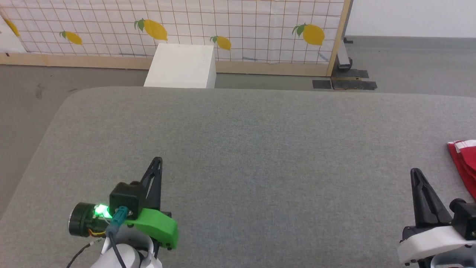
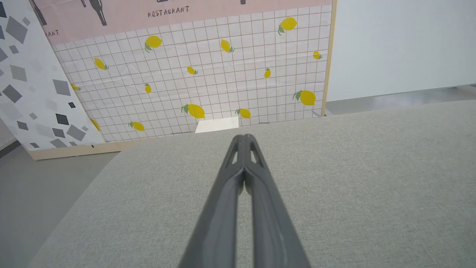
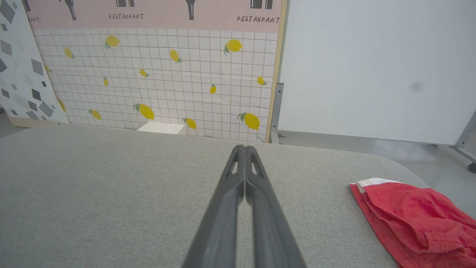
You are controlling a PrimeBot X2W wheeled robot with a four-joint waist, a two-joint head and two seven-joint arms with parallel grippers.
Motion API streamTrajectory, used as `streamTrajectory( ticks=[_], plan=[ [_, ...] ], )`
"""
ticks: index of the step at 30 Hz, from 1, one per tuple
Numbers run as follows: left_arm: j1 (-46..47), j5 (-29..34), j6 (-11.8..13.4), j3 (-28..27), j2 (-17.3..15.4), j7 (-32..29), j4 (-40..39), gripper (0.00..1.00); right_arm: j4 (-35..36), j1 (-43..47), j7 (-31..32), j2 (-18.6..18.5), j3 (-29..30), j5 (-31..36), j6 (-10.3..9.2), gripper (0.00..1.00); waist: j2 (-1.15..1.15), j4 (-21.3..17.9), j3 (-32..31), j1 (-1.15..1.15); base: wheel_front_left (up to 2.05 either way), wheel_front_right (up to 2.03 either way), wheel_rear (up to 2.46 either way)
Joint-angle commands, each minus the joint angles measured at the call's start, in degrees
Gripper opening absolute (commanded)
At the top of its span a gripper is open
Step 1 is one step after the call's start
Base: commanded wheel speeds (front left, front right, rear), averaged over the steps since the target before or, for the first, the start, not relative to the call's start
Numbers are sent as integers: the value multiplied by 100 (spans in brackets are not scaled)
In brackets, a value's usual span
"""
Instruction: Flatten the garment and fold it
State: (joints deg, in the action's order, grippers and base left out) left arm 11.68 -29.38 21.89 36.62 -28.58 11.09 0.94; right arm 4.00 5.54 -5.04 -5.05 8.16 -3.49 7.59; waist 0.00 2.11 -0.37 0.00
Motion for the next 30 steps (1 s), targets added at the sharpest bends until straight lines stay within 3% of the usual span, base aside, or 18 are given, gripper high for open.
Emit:
streamTrajectory(
  ticks=[1, 30],
  plan=[
    [-135, 207, -107, -191, 130, -61, -16, 0, -34, -106, 38, 22, -46, 59, -2, 0, 0, -7, 1, 0, 0, 0, 0],
    [-462, 1071, -766, -1290, 903, -393, -41, 0, -150, -248, 185, 84, -290, 150, -4, 0, 0, -71, 12, 0, 0, 0, 0]
  ],
)
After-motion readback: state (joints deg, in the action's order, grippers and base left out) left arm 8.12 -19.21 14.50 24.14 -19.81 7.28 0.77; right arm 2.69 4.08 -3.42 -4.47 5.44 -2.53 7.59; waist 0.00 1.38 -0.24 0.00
